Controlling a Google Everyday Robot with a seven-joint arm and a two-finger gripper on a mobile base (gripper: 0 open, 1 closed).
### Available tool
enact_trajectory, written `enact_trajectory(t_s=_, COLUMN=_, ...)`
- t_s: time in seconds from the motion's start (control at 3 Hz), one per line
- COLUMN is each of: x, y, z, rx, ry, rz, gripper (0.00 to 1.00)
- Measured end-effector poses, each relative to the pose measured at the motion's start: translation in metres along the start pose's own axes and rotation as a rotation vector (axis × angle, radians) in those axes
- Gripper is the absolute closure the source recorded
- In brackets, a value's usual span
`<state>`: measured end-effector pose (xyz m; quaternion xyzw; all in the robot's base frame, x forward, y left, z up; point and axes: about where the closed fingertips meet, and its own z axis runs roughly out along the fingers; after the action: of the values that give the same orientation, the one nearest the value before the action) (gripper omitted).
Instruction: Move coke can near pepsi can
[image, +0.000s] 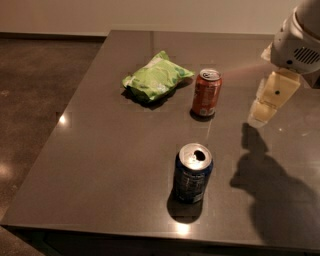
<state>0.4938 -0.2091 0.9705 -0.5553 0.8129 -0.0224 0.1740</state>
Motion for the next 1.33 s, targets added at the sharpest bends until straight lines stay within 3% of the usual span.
enact_trajectory(t_s=0.67, x=-0.019, y=-0.056, z=0.031, rx=0.097, ry=-0.031, rz=0.11, gripper=0.0)
enact_trajectory(t_s=1.33, x=-0.048, y=-0.078, z=0.063, rx=0.069, ry=-0.127, rz=0.176, gripper=0.0)
